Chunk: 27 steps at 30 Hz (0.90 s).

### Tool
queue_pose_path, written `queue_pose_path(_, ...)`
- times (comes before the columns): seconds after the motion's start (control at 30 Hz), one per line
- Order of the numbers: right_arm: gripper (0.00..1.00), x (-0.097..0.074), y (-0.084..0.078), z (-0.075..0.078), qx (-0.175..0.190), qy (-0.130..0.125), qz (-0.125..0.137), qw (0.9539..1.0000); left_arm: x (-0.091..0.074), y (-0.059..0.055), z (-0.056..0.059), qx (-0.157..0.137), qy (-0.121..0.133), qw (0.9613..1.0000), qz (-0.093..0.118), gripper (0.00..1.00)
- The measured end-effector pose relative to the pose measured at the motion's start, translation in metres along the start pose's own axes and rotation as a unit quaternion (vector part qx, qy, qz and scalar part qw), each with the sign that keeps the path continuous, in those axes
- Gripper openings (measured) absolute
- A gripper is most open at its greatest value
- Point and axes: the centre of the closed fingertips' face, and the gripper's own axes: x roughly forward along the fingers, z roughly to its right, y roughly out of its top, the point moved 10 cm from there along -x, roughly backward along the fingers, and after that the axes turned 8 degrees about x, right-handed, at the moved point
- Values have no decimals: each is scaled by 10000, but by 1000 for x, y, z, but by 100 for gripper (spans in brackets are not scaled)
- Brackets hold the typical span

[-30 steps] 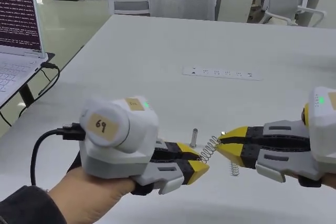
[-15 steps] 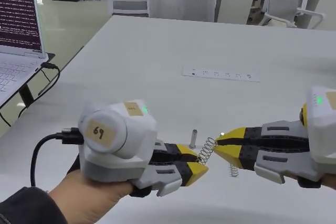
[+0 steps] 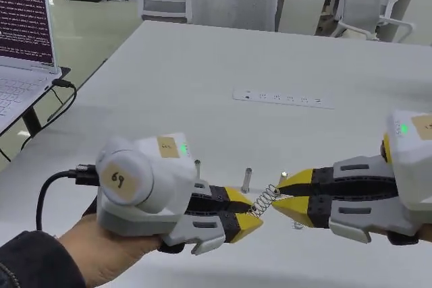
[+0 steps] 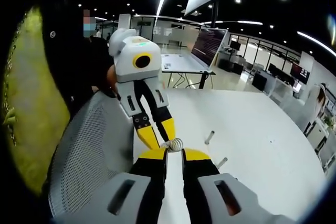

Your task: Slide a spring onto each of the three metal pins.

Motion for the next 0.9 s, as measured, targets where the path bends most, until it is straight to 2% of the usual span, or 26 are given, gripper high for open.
queue_pose_path(0.27, 10, 2, 6, 0, -112, 352, -263, 9990, 2, 2, 3, 289, -144, 9994, -83, 1)
queue_pose_path(0.43, 9, 3, 9, 0, -279, 619, -613, 9958, 3, 3, 4, 463, -217, 9985, -182, 1)
queue_pose_path(0.6, 9, 6, 13, 1, -392, 829, -869, 9920, 5, 3, 4, 455, -253, 9984, -207, 1)
queue_pose_path(0.67, 9, 7, 14, 2, -413, 904, -929, 9907, 6, 3, 5, 396, -273, 9988, -128, 1)
queue_pose_path(0.77, 9, 10, 15, 2, -450, 1044, -1045, 9880, 7, 3, 6, 383, -285, 9988, -133, 1)
queue_pose_path(0.83, 9, 12, 15, 3, -543, 1117, -1234, 9846, 8, 3, 7, 322, -303, 9990, -105, 1)
queue_pose_path(0.9, 9, 13, 16, 3, -573, 1180, -1276, 9831, 9, 3, 7, 321, -301, 9990, -87, 1)
